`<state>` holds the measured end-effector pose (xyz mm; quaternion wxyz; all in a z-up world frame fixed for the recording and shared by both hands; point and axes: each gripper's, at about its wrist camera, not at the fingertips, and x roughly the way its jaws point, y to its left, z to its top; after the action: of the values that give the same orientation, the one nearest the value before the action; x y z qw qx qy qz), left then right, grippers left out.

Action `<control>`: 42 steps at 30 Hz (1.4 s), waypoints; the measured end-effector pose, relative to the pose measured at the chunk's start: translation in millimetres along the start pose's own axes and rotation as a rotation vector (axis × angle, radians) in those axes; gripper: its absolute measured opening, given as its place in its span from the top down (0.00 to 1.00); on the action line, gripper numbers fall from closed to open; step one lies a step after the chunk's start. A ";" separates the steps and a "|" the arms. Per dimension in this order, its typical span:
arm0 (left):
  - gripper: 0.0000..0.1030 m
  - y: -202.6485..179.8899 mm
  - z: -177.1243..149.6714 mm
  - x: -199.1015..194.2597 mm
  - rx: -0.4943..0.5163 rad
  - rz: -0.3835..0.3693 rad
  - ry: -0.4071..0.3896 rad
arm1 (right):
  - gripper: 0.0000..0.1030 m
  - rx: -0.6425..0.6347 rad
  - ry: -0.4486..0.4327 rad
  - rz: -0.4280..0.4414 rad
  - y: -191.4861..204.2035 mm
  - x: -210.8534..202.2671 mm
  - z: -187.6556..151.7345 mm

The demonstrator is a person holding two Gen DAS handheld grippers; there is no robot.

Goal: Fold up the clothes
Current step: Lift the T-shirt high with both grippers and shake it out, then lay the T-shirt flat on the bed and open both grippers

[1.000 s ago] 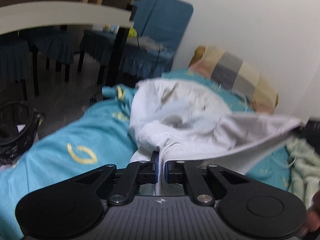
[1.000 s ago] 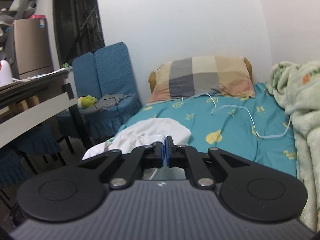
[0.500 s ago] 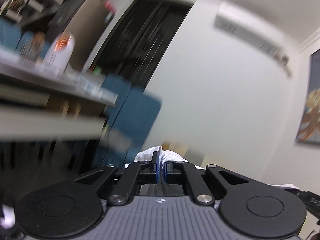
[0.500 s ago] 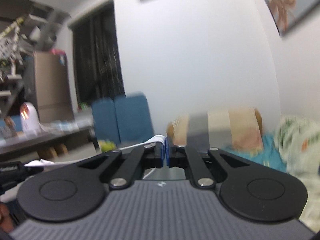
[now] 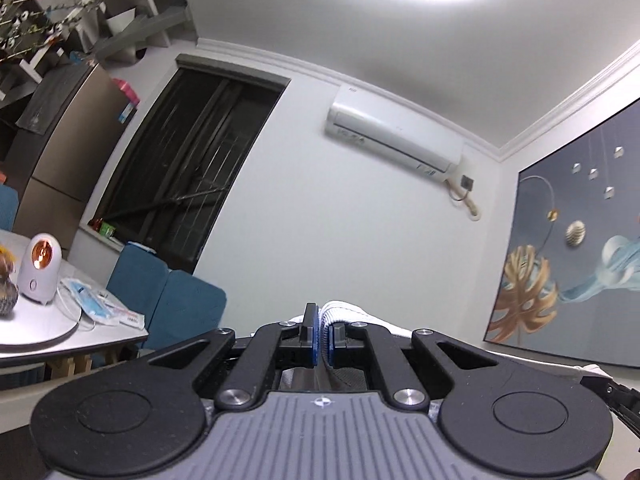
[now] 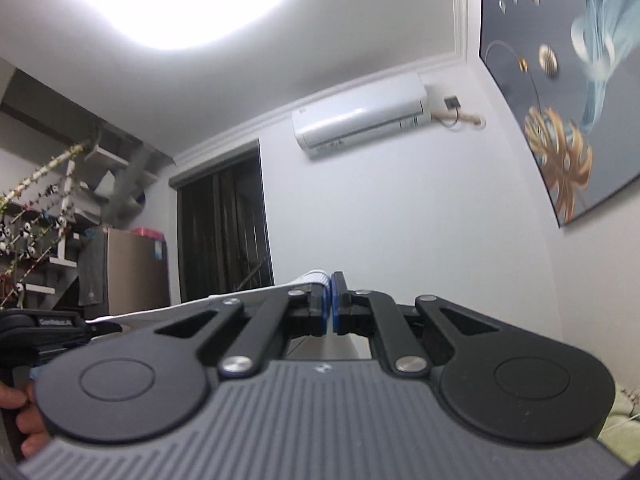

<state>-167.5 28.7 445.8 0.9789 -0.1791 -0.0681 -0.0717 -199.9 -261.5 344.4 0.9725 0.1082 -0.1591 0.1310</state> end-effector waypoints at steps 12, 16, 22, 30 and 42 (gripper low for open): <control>0.95 7.2 -72.3 82.0 0.033 0.080 0.171 | 0.95 0.008 0.165 -0.056 -37.9 36.5 -49.8; 0.95 39.5 -148.8 164.2 0.053 0.126 0.265 | 0.95 0.028 0.276 -0.103 -71.5 96.1 -126.1; 0.95 99.4 -269.4 311.5 0.066 0.188 0.408 | 0.95 0.049 0.428 -0.190 -129.7 210.1 -252.9; 0.95 181.0 -461.5 502.4 0.144 0.246 0.560 | 0.95 0.028 0.568 -0.285 -210.4 352.1 -455.5; 0.90 269.0 -690.8 613.1 0.210 0.297 0.805 | 0.93 0.178 0.858 -0.333 -297.2 412.4 -683.6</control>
<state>552.2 -42.3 -188.4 0.9399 -0.0441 0.3383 0.0132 455.6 -278.2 -199.5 0.9451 0.1515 0.2889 0.0193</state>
